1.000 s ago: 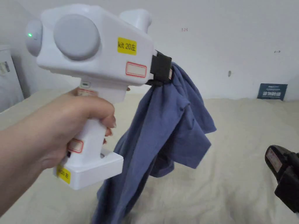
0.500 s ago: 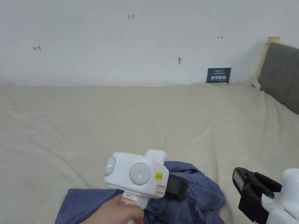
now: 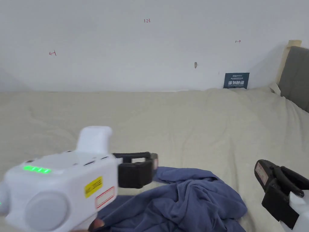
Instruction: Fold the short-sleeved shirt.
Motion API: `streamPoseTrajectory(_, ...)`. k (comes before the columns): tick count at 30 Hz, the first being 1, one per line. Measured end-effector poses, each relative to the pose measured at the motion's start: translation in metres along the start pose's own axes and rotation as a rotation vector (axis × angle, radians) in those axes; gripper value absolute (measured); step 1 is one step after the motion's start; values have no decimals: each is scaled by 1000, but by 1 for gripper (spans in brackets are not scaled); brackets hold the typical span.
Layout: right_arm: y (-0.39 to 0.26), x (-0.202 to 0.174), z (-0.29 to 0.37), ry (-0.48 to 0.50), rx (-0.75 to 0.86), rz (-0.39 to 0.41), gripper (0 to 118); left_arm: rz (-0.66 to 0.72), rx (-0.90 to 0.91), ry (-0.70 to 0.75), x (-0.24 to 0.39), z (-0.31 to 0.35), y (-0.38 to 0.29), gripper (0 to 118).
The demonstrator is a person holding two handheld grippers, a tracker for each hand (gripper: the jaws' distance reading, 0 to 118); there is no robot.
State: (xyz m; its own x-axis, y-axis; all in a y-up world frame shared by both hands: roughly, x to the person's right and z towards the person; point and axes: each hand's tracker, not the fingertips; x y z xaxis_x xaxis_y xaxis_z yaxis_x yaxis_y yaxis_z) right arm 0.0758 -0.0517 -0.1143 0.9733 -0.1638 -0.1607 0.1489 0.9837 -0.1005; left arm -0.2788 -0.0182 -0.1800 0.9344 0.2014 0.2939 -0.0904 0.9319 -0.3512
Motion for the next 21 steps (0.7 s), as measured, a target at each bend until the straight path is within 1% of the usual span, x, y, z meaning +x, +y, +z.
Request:
streamPoseTrajectory(1,-2,-1,3,-1,26,-3,0,13,47,54,-8,14,-10,101)
streamPoseTrajectory(2,-4,-2,5,-6,47,-3,0,11,98,91,-14,30,-17,66)
streamPoseTrajectory(3,-7,-3,7,-16,57,-2,0,2,140,141,-16,43,-25,23)
streamPoseTrajectory(4,-9,-4,8,-27,66,-1,0,-39,169,214,-15,51,-32,0)
streamPoseTrajectory(6,-12,-6,7,-43,71,-4,0,-101,204,342,-16,62,-52,0)
streamPoseTrajectory(8,-13,-6,6,-59,76,-10,0,-75,225,334,-20,71,-65,0)
streamPoseTrajectory(10,-12,-6,5,-61,73,-22,0,-46,229,373,-20,76,-72,0)
streamPoseTrajectory(12,-11,-6,3,-60,62,-27,0,-46,222,372,-22,76,-72,0)
streamPoseTrajectory(14,-8,-8,4,-55,57,-24,0,-45,224,374,-25,75,-62,0)
streamPoseTrajectory(16,-4,-11,5,-38,57,-28,0,-48,194,376,-35,57,-28,0)
streamPoseTrajectory(17,-3,-12,4,-20,57,-29,0,-38,75,344,-44,44,-9,0)
streamPoseTrajectory(18,-1,-14,3,-11,53,-22,0,10,-26,310,-57,25,9,0)
streamPoseTrajectory(20,0,-19,1,4,44,-3,0,163,-336,227,-91,-26,31,0)
streamPoseTrajectory(21,0,-20,1,11,37,1,0,238,-473,187,-110,-51,31,0)
